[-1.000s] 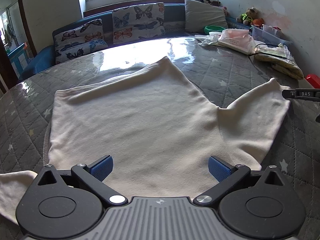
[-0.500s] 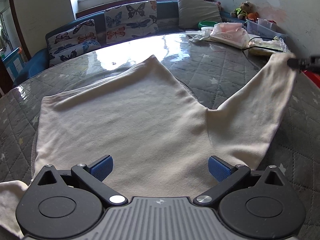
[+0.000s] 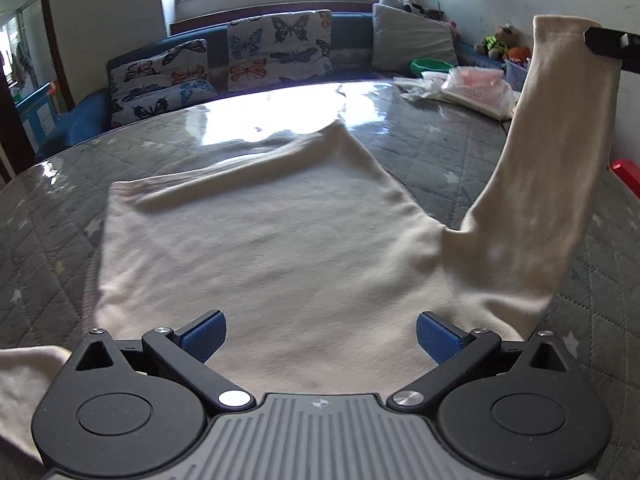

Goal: Fold clothes
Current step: 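Grasp the cream sweatshirt sleeve with the right gripper and lift it, then fold the held sleeve across the sweatshirt body with the right gripper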

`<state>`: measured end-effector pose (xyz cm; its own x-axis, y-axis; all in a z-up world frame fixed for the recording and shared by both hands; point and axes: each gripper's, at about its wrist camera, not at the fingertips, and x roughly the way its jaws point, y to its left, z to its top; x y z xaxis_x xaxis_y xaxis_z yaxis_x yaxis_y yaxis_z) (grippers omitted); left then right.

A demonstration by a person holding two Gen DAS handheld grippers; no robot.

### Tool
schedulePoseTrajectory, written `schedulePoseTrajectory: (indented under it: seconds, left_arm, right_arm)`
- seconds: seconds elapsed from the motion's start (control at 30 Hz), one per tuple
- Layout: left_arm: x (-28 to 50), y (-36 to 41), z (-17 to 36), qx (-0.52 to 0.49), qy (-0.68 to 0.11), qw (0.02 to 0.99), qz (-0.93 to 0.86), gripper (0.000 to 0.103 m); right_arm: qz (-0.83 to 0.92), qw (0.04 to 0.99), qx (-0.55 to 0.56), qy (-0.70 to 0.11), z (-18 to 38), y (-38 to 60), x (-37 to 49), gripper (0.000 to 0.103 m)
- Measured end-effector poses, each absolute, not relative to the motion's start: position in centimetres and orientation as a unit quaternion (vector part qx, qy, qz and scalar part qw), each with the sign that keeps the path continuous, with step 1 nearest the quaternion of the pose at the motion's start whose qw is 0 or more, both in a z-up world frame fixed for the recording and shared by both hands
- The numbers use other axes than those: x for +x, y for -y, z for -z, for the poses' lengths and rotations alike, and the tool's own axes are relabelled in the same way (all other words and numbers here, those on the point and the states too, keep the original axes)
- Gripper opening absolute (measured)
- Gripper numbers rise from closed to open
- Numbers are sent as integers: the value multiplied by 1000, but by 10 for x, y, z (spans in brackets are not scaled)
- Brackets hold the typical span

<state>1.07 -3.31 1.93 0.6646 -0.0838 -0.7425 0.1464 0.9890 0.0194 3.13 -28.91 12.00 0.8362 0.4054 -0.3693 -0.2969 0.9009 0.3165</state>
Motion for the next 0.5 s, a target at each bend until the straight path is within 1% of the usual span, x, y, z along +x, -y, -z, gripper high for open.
schedulePoseTrajectory:
  seconds: [0.23, 0.5]
  left_arm:
    - [-9, -28, -27, 0, -393, 920, 14, 103]
    - [-31, -89, -21, -39, -393, 918, -39, 103]
  right_arm:
    - [-260, 932, 106, -230, -126, 226, 30, 9]
    - [-324, 901, 64, -280, -88, 139, 16, 9]
